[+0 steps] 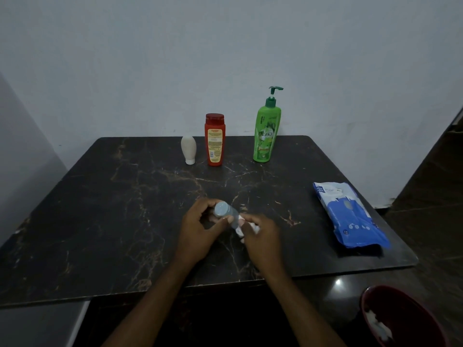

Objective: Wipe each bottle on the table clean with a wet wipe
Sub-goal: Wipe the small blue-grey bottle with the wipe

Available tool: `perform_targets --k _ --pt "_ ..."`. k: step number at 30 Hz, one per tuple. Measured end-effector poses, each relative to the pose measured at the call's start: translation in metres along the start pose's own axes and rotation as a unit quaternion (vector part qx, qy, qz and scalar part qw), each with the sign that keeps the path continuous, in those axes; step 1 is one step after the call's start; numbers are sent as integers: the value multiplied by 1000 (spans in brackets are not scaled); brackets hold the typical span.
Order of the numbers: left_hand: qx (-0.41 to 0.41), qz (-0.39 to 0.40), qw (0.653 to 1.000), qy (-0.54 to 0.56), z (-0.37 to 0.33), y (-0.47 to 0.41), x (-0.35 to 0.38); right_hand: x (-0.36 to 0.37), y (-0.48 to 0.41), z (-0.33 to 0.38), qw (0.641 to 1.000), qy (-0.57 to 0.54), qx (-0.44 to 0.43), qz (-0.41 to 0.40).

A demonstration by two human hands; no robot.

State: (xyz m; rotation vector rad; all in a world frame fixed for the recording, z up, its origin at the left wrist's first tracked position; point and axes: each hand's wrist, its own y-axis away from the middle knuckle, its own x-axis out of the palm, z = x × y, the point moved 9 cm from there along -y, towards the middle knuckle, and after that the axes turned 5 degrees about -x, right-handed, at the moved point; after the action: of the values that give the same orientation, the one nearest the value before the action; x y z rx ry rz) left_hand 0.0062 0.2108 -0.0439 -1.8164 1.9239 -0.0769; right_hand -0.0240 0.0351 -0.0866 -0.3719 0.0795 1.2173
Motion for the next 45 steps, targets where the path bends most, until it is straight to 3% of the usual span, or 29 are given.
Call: perform_targets --k 7,12,15,19,26,32,35,38,42,45 --pt "65 18 997 -38 -11 1 11 40 16 14 991 -102 41 77" --pt "84 59 989 -106 -6 2 22 22 8 8 988 -129 55 67" --pt "62 91 984 -142 4 0 28 -9 2 1 989 -131 60 19" --pt "44 121 977 -171 13 1 31 -47 -10 -11 993 -101 58 -2" --pt "67 118 972 -191 9 1 31 -30 -11 25 990 6 -81 116" --pt "70 114 975 -179 8 1 29 -23 -21 38 978 99 -137 123" --pt "71 121 975 -172 9 1 30 -19 -19 42 974 89 -122 167" --pt "79 119 976 -167 6 1 30 -26 -24 44 977 108 -118 144" --pt "78 113 976 -167 6 1 29 -18 -22 43 961 142 -105 214" --pt "80 113 976 -166 6 1 29 -19 -28 44 970 116 -97 192"
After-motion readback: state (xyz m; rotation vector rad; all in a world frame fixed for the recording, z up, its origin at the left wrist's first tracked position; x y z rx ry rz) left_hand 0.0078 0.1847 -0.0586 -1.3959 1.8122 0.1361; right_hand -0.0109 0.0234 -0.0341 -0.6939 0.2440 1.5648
